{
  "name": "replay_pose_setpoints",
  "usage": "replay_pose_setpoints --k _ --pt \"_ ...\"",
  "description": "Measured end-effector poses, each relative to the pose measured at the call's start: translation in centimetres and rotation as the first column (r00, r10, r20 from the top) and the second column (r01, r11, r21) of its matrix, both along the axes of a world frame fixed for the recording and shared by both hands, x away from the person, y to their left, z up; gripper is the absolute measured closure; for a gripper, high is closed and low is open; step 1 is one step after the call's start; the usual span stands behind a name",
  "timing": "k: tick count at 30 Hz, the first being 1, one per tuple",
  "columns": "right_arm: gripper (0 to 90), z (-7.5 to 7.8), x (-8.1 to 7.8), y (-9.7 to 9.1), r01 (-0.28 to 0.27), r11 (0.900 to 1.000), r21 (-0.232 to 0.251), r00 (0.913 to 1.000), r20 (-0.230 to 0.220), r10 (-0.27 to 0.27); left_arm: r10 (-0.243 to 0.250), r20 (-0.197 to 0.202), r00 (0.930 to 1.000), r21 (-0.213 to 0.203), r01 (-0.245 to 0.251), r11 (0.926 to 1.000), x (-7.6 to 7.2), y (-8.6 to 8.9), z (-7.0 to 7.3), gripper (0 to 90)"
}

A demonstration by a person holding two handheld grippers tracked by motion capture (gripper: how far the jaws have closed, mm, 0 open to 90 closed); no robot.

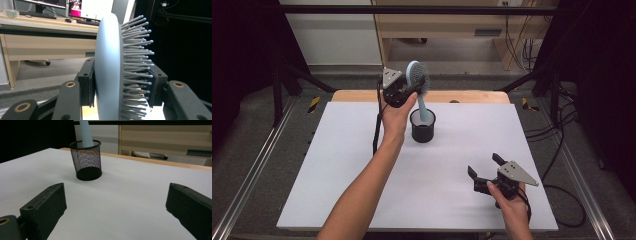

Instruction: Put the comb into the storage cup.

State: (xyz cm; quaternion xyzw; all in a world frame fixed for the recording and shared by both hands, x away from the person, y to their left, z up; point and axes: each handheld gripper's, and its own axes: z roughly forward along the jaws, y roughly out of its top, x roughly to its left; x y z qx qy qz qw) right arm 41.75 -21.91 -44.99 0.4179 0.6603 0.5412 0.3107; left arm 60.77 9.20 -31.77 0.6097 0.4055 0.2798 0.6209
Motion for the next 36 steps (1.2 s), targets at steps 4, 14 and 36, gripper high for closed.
replay_pose_setpoints --k 4,14,36 --pt "3.5 0.0 0.0 0.0 0.001 1.0 0.0 1.0 0.0 -0.001 -0.001 -0.001 1.0 -0.002 0.001 1.0 0.0 0.1 -0.1 50.9" --pt "3.5 0.0 0.0 0.0 0.0 1.0 -0.001 1.0 0.001 0.0 0.002 0.003 1.0 -0.002 -0.002 1.0 -0.1 0.2 0.0 50.8" --pt "3.5 -0.1 0.1 0.1 -0.011 0.9999 -0.01 0.9999 -0.004 0.011 0.006 -0.013 0.9999 0.031 -0.006 0.9995 -0.2 0.0 -1.6 50.7"
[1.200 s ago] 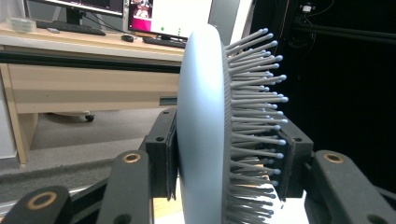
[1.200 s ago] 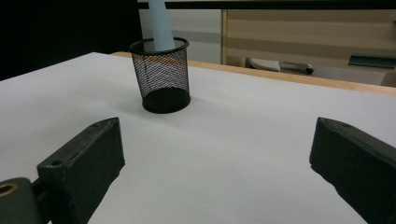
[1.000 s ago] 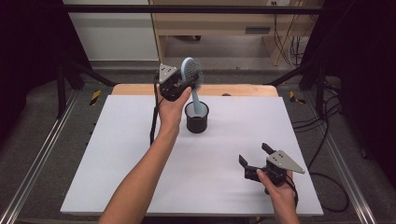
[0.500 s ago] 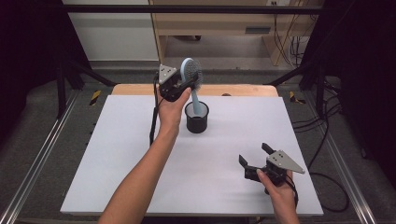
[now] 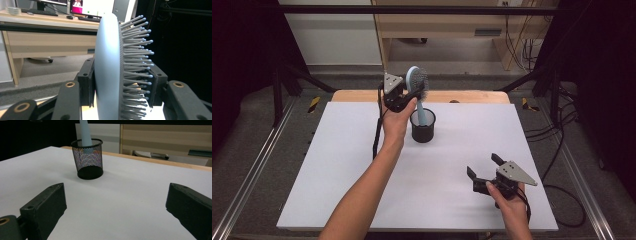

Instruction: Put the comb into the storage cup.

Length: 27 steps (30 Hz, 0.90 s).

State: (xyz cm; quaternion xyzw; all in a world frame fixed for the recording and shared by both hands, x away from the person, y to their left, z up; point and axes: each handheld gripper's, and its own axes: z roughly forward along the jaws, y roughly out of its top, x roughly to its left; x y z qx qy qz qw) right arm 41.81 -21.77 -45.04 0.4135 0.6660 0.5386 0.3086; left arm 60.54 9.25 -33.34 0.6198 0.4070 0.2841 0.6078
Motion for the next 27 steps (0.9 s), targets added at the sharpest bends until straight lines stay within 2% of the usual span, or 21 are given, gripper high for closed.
replay_pose_setpoints --k 11,27 --pt "3.5 0.0 0.0 0.1 0.001 1.0 0.003 1.0 -0.004 -0.001 0.005 -0.008 1.0 -0.003 -0.005 1.0 0.2 0.0 -0.3 50.6" --pt "3.5 -0.1 0.1 0.2 -0.004 1.0 -0.009 1.0 -0.007 0.004 -0.002 -0.024 0.9997 -0.003 0.002 1.0 0.3 -0.1 -1.4 50.5"
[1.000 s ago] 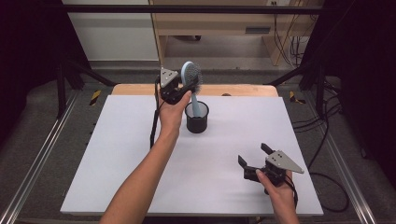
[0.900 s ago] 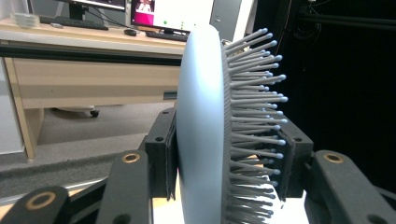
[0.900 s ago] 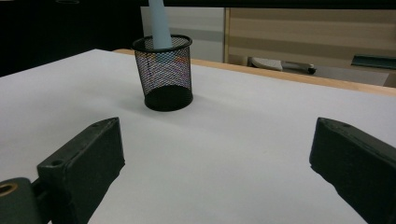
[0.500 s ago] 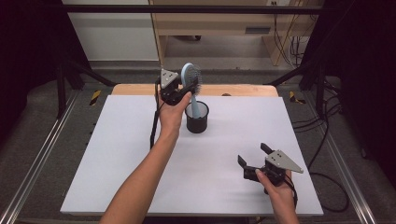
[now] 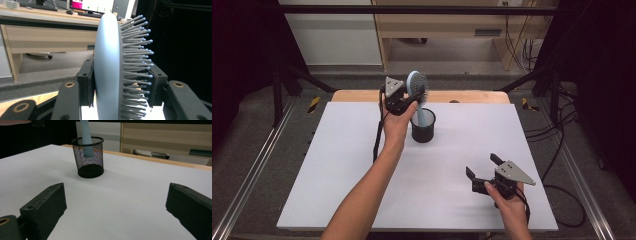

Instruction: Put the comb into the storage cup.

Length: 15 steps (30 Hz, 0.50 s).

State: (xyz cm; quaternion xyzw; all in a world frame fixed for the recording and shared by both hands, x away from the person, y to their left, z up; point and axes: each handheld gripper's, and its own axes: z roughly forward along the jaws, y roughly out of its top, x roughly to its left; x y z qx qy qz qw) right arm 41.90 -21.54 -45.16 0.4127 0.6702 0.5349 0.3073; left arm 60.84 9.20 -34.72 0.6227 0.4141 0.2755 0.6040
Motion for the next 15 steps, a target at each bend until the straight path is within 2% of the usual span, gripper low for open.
replay_pose_setpoints --k 15 --pt "3.5 -0.03 0.01 0.12 -0.004 0.9999 -0.01 1.0 0.0 0.004 0.004 -0.019 0.9998 -0.007 -0.004 1.0 0.18 0.12 -0.92 50.3"
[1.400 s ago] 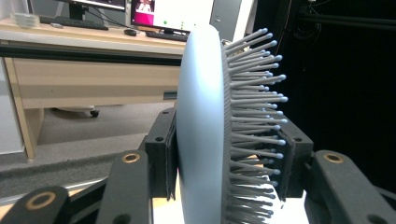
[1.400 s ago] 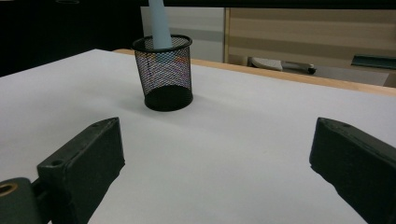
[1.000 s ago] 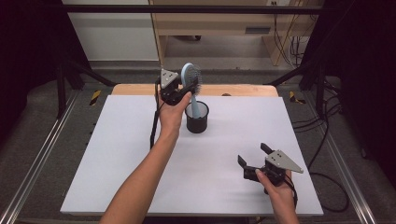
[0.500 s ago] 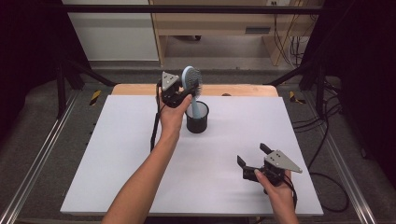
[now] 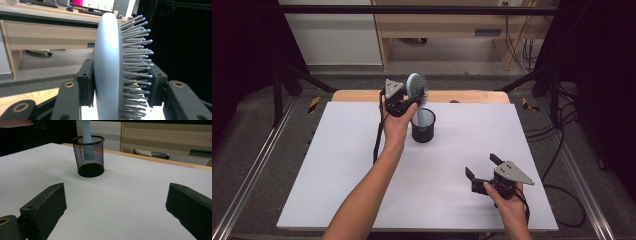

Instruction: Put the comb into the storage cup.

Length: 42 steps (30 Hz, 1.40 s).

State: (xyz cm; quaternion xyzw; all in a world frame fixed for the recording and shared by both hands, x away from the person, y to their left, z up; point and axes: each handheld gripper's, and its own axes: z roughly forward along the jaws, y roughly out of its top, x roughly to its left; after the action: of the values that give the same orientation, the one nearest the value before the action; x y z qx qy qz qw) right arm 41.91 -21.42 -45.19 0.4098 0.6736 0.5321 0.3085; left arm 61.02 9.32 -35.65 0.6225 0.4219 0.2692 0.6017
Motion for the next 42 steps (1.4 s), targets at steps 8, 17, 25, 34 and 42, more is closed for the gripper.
replay_pose_setpoints --k 8,17,25,34,42 --pt "3.5 0.0 0.0 0.0 -0.001 1.0 -0.008 1.0 0.002 0.001 0.011 -0.018 0.9998 -0.025 -0.012 0.9996 0.1 0.2 -0.4 50.3" --pt "3.5 0.0 0.0 0.0 0.001 0.9999 -0.01 1.0 0.003 -0.001 0.019 -0.034 0.9992 -0.05 -0.021 0.9985 0.2 0.0 -1.0 50.2" --pt "3.5 0.0 0.0 0.0 0.002 0.9999 -0.013 1.0 0.002 -0.002 0.012 -0.036 0.9993 -0.051 -0.013 0.9986 0.1 -0.5 -1.3 50.1" --pt "3.5 0.0 0.0 0.1 0.0 0.9998 -0.02 1.0 0.005 0.001 0.006 -0.043 0.999 -0.057 -0.009 0.9983 -0.1 -0.9 -1.8 50.0" --pt "3.5 -0.1 0.0 0.1 -0.002 0.9997 -0.025 1.0 0.001 0.002 0.0 -0.049 0.9988 -0.049 -0.002 0.9988 0.1 -1.0 -2.3 49.9"
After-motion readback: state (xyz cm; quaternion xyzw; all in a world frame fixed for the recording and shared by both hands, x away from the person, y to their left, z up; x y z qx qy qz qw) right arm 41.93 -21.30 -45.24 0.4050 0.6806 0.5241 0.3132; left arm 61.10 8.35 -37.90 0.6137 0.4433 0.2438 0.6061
